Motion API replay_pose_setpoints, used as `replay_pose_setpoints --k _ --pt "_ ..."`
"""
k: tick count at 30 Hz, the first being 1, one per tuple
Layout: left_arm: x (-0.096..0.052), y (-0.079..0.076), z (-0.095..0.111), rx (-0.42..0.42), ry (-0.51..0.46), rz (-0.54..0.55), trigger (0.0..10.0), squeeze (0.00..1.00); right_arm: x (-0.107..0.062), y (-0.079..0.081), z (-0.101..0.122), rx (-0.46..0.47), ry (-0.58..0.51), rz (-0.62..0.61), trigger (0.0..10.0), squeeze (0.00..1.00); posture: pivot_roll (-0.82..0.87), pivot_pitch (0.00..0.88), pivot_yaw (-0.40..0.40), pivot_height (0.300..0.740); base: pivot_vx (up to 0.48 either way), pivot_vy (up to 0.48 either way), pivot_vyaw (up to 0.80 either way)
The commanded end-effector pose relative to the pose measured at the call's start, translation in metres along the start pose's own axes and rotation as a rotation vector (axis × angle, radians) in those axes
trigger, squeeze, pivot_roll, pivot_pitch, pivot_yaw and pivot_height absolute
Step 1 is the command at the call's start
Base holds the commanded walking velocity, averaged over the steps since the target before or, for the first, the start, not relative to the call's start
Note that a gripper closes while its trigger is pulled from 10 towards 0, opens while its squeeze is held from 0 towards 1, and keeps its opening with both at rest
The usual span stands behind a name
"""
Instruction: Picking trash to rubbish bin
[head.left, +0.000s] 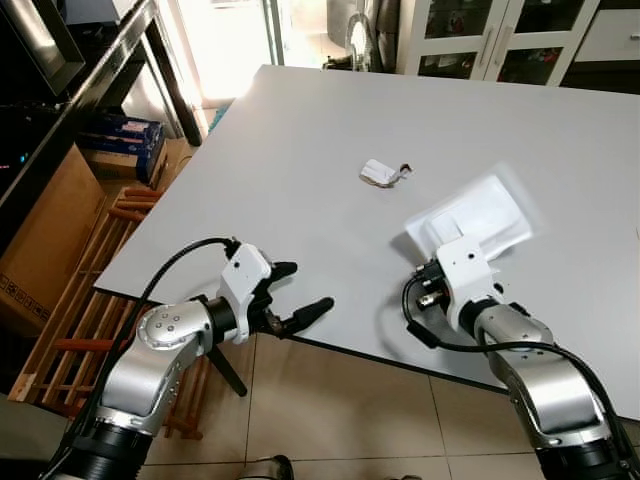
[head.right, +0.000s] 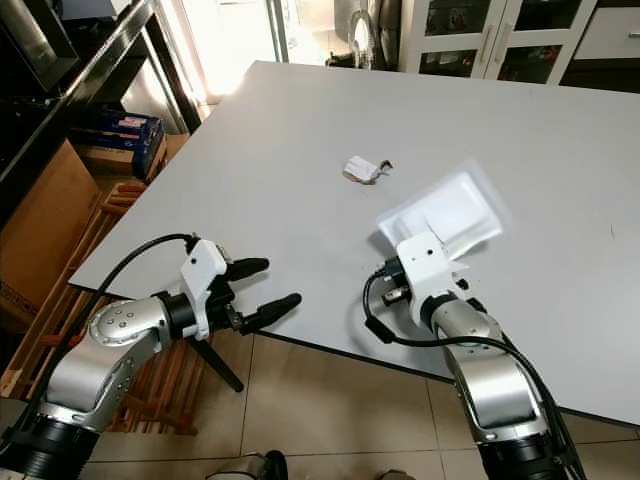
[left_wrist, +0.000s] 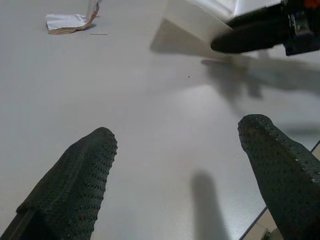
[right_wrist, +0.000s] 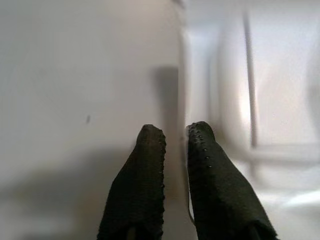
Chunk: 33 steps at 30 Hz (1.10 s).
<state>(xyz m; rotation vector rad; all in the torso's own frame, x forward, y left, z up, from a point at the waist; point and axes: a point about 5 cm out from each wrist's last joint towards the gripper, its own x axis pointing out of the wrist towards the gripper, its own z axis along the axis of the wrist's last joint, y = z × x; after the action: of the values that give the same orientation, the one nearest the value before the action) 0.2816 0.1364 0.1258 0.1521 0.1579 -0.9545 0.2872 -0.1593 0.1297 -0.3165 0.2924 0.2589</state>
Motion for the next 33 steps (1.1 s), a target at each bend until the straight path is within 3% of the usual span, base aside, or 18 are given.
replay_pose_setpoints --k 1,5,6,7,8,10,11,12,13,19,20,21,33 --pt "0.000 0.002 0.000 0.018 0.011 0.006 10.0 0.00 -0.002 -0.008 0.019 -0.005 -0.097 -0.053 0.0 0.00 0.00 0.115 0.090 0.740 0.000 0.000 0.00" --pt "0.001 0.002 0.001 0.019 0.008 0.006 10.0 0.00 -0.003 -0.010 0.028 0.000 -0.147 -0.063 0.0 0.00 -0.01 0.104 0.089 0.740 0.000 0.000 0.00" --pt "0.001 0.002 0.000 0.019 0.008 0.007 10.0 0.00 -0.003 -0.009 0.030 0.000 -0.156 -0.063 1.5 0.00 -0.01 0.104 0.089 0.740 0.000 0.000 0.00" --pt "0.002 0.002 0.000 0.019 0.007 0.007 10.0 0.00 -0.003 -0.009 0.031 -0.002 -0.160 -0.062 4.1 0.00 -0.01 0.104 0.089 0.740 0.000 0.000 0.00" --pt "0.002 0.002 0.000 0.019 0.007 0.007 10.0 0.00 -0.003 -0.009 0.031 -0.002 -0.160 -0.062 4.1 0.00 -0.01 0.104 0.089 0.740 0.000 0.000 0.00" --pt "0.002 0.002 0.000 0.019 0.006 0.008 10.0 0.00 -0.003 -0.008 0.033 -0.008 -0.170 -0.057 5.8 0.00 -0.01 0.098 0.087 0.740 0.000 0.000 0.00" --pt "0.003 0.002 0.000 0.019 0.005 0.008 10.0 0.00 -0.003 -0.007 0.033 -0.011 -0.170 -0.053 7.8 0.00 -0.01 0.098 0.087 0.740 0.000 0.000 0.00" --pt "0.003 0.002 0.001 0.020 0.004 0.008 10.0 0.00 -0.003 -0.007 0.033 -0.012 -0.170 -0.051 7.8 0.00 -0.01 0.098 0.087 0.740 0.000 0.000 0.00" --pt "0.003 0.002 0.000 0.020 0.004 0.008 10.0 0.00 -0.003 -0.006 0.032 -0.010 -0.169 -0.050 10.0 0.00 -0.01 0.098 0.085 0.740 0.000 0.000 0.00" --pt "0.003 0.002 0.000 0.020 0.005 0.008 10.0 0.00 -0.002 -0.006 0.030 -0.009 -0.163 -0.049 10.0 0.00 -0.01 0.098 0.085 0.740 0.000 0.000 0.00" --pt "0.004 0.003 0.000 0.020 0.005 0.009 10.0 0.00 -0.002 -0.005 0.030 -0.008 -0.161 -0.048 10.0 0.73 -0.01 0.098 0.085 0.740 0.000 0.000 0.00" --pt "0.004 0.003 0.000 0.020 0.005 0.009 10.0 0.00 -0.002 -0.006 0.030 -0.005 -0.158 -0.052 10.0 0.99 -0.01 0.098 0.085 0.740 0.000 0.000 0.00" --pt "0.004 0.002 -0.001 0.019 0.006 0.005 10.0 0.00 0.000 -0.004 0.021 0.064 -0.077 -0.035 10.0 1.00 -0.01 0.102 0.084 0.740 0.000 0.000 0.00"
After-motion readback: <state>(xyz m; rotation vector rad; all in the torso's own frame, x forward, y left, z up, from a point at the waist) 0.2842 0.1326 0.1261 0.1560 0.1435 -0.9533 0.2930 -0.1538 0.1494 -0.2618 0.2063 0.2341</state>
